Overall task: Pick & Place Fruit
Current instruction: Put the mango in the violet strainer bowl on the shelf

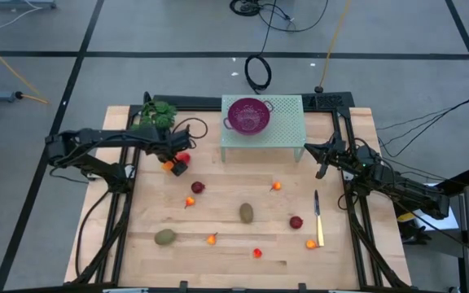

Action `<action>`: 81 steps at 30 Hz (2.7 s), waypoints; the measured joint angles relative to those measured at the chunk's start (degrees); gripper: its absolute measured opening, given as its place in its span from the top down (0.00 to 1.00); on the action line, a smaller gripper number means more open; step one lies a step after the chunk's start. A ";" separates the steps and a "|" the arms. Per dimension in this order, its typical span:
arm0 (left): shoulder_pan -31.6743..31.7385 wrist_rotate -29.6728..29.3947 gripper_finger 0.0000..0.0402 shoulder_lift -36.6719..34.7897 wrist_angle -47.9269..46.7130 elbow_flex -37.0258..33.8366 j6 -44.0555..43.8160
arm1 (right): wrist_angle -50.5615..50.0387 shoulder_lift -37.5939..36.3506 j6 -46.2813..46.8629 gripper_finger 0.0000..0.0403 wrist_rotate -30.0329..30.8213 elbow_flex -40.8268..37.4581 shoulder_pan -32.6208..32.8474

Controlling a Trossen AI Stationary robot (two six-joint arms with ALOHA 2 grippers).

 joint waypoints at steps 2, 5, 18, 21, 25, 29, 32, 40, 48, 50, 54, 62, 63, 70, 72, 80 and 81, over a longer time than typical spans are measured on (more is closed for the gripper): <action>-0.17 0.08 0.02 0.00 2.39 -1.18 -0.34 | 0.00 0.00 -0.01 1.00 0.00 -0.02 0.00; -0.15 0.50 0.02 0.00 4.98 -1.94 -0.20 | 0.00 -0.01 0.01 1.00 0.00 -0.01 0.00; 0.09 3.77 0.02 0.00 8.76 -6.39 2.47 | 0.00 -0.01 0.01 1.00 0.00 0.00 0.00; 0.09 4.11 0.02 0.00 9.32 -6.53 2.03 | 0.00 -0.02 0.01 1.00 0.00 -0.02 0.00; 0.09 4.11 0.02 0.00 11.35 -6.53 2.37 | 0.00 0.00 0.01 1.00 -0.01 0.00 0.00; 0.09 4.09 0.03 0.00 12.08 -6.53 2.95 | 0.00 0.00 0.01 1.00 0.00 -0.01 0.00; 0.09 4.11 0.08 0.00 12.02 -6.53 4.04 | 0.00 -0.02 0.01 1.00 0.00 -0.02 0.00; 0.09 4.09 0.39 0.00 11.43 -6.53 4.18 | 0.00 0.00 0.01 1.00 0.00 -0.02 0.00; 0.09 4.00 0.51 -0.02 11.45 -6.53 3.07 | 0.00 -0.02 0.02 1.00 0.00 -0.02 0.00; 0.09 3.94 0.51 -0.02 11.47 -6.53 2.62 | 0.00 0.00 0.01 1.00 0.00 0.00 0.00; 0.06 2.74 0.51 -0.02 11.46 -6.51 0.80 | 0.00 0.00 0.03 1.00 0.00 0.00 0.00; -0.36 1.97 0.51 -0.61 9.34 -3.80 -2.09 | 0.00 -0.02 0.01 1.00 0.00 0.00 0.00; -0.59 1.92 0.51 -0.61 8.82 -2.88 -2.06 | 0.00 -0.01 0.01 1.00 -0.01 -0.01 0.00; -2.71 -2.38 0.51 -0.61 2.17 5.50 -1.85 | 0.00 -0.01 0.01 1.00 -0.02 -0.01 0.00; -3.29 -4.44 0.51 -0.61 -0.23 8.41 -1.58 | 0.00 -0.01 0.01 1.00 -0.01 0.00 0.00; -4.98 -13.12 0.51 -0.61 -7.05 20.47 -1.11 | 0.00 0.00 0.01 1.00 0.00 0.00 0.00; -5.06 -14.33 0.51 -0.61 -7.90 22.07 -0.79 | -0.01 -0.01 0.01 1.00 0.00 -0.01 0.00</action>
